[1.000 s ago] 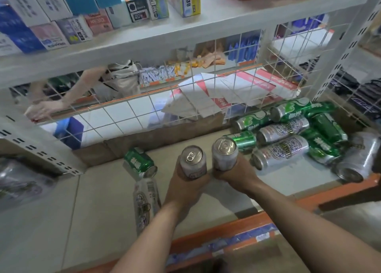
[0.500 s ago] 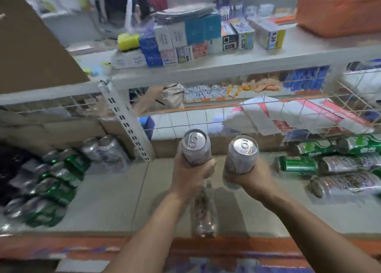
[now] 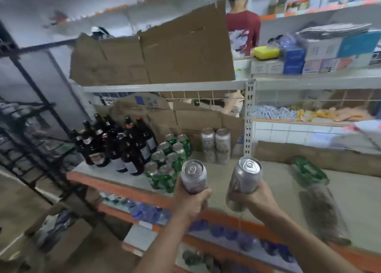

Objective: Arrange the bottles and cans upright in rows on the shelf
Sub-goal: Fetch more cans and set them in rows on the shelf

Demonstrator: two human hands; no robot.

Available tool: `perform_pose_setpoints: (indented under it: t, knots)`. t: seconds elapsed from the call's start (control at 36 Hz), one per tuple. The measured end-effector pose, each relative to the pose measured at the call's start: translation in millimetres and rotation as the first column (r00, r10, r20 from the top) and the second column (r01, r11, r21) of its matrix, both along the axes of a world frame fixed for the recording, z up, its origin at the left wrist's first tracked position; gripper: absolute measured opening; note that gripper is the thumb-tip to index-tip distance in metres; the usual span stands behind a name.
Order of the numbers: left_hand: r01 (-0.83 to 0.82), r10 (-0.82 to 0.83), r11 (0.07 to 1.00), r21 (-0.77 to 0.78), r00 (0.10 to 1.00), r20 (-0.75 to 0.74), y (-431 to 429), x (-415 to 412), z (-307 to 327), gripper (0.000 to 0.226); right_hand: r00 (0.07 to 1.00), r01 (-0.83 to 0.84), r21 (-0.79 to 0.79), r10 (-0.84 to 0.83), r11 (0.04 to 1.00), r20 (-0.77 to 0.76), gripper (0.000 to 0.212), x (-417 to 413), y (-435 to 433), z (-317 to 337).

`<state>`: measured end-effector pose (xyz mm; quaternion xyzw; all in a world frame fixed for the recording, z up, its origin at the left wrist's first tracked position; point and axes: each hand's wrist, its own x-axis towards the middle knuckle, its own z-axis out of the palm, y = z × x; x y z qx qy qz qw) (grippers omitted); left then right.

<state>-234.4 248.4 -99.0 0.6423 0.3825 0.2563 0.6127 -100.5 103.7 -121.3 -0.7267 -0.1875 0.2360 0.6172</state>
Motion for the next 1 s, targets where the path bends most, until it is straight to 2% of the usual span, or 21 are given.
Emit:
perform_pose_setpoints:
  t: [0.22, 0.33, 0.47, 0.61, 0.69, 0.83, 0.92, 1.0]
  knots:
    - [0.032, -0.034, 0.997, -0.077, 0.999, -0.036, 34.4, -18.8, -16.2, 0.048, 0.996, 0.064, -0.018, -0.065, 0.998, -0.06, 0.022, -37.2, 28.2, -5.2]
    - [0.043, -0.054, 0.99, -0.132, 0.995, -0.082, 45.3, -1.7, -25.1, 0.061, 0.994, 0.104, -0.027, -0.105, 0.994, -0.042, 0.027, -20.9, 28.0, -4.6]
    - [0.054, -0.07, 0.99, -0.131, 0.99, -0.119, 48.6, 27.9, -30.5, 0.038, 0.993, 0.095, -0.061, -0.099, 0.994, -0.062, 0.024, 10.6, 31.9, -18.2]
    - [0.054, -0.065, 0.996, -0.068, 0.983, -0.169, 60.8, 62.2, -45.7, 0.045, 0.991, 0.042, -0.131, -0.058, 0.99, -0.12, 0.046, 46.8, 43.8, -46.2]
    - [0.039, -0.046, 0.998, -0.043, 0.984, -0.175, 71.0, 83.2, -55.1, 0.056, 0.996, 0.009, -0.149, -0.022, 0.989, -0.089, 0.049, 67.1, 57.3, -61.0]
    - [0.029, -0.039, 0.998, -0.058, 0.984, -0.175, 92.9, 112.6, -80.9, 0.077, 0.991, -0.069, -0.165, 0.048, 0.984, -0.128, 0.059, 90.1, 81.6, -71.4]
    - [0.049, -0.058, 0.997, -0.052, 0.982, -0.182, 101.2, 124.6, -79.7, 0.074, 0.991, -0.071, -0.157, 0.052, 0.985, -0.12, 0.043, 100.3, 98.5, -73.5]
    - [0.077, -0.085, 0.996, -0.045, 0.978, -0.19, 107.9, 138.1, -74.7, 0.063, 0.995, -0.039, -0.138, 0.026, 0.99, -0.092, 0.051, 109.4, 115.6, -76.5]
